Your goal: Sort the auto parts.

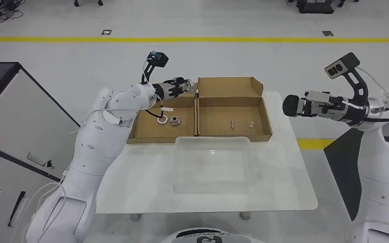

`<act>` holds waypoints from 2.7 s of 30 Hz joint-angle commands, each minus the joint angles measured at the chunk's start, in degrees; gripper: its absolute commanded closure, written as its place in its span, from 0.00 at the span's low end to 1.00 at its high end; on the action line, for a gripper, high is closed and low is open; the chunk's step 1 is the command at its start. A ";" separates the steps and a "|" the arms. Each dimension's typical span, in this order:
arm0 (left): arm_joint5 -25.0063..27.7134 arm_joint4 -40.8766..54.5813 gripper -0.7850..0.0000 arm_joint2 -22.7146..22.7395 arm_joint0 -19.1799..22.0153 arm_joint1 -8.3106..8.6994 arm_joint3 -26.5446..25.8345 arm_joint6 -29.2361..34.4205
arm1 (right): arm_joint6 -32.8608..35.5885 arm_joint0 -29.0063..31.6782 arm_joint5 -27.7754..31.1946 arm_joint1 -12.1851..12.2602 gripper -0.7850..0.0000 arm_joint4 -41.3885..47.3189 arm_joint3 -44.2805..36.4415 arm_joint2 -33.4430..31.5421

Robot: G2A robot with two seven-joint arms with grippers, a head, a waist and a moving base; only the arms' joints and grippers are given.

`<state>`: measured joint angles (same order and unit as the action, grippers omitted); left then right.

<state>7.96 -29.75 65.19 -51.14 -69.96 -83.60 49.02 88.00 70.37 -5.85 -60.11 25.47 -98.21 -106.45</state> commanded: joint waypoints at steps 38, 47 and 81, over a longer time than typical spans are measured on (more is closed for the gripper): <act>-26.59 -16.70 1.00 -14.69 18.08 -6.22 42.37 6.52 | 0.00 0.00 0.00 0.00 0.00 0.00 0.00 0.00; -27.79 -19.37 1.00 -15.92 18.51 -6.91 47.13 7.25 | 0.00 0.00 0.00 0.00 0.00 0.00 0.00 0.00; -21.64 -20.08 0.00 -19.48 21.43 -11.91 56.26 5.51 | 0.00 0.00 0.00 0.00 0.00 0.00 0.00 0.00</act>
<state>-14.47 -50.23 45.43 -29.73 -81.89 -26.97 55.09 88.00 70.37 -5.85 -60.11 25.47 -98.21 -106.45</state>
